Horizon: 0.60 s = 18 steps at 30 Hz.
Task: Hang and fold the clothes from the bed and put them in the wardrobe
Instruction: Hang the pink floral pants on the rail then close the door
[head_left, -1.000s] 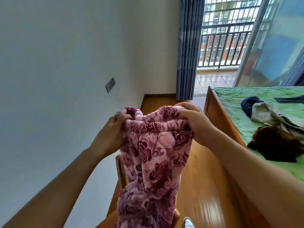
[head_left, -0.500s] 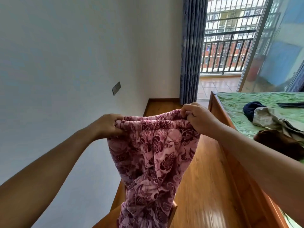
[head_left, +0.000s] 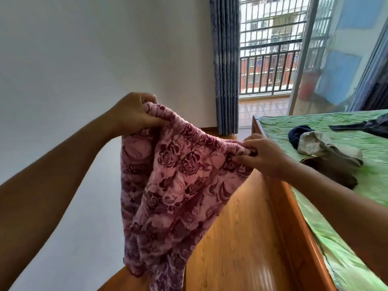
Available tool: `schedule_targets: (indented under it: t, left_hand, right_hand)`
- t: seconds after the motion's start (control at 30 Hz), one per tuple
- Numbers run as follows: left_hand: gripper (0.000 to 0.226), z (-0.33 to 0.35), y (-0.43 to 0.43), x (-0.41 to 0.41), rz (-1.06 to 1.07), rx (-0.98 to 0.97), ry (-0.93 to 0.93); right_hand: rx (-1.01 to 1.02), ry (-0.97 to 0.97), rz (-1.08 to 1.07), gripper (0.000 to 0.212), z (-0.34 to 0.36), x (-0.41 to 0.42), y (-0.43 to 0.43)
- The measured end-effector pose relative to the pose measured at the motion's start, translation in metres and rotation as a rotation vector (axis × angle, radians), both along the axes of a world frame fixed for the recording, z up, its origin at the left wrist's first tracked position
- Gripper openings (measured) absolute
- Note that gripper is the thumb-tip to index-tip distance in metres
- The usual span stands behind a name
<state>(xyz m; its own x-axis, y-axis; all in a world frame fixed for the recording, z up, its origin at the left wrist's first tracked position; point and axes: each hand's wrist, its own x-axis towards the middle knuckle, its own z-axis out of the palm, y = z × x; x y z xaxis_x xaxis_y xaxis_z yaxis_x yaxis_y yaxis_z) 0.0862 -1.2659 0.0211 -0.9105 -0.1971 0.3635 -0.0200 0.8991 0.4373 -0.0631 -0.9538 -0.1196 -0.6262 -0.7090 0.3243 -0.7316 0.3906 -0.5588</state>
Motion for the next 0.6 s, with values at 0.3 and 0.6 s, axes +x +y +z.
schedule_targets:
  t: [0.3,0.6]
  left_hand:
    - [0.045,0.086,0.112,-0.041,-0.163,-0.222,0.067]
    - [0.043,0.153,0.195,-0.122,-0.448,-0.238,0.235]
  right_hand:
    - [-0.043,0.165,-0.217,0.028,0.095,-0.058,0.162]
    - [-0.22,0.486,-0.469,0.052,0.172,-0.075,0.303]
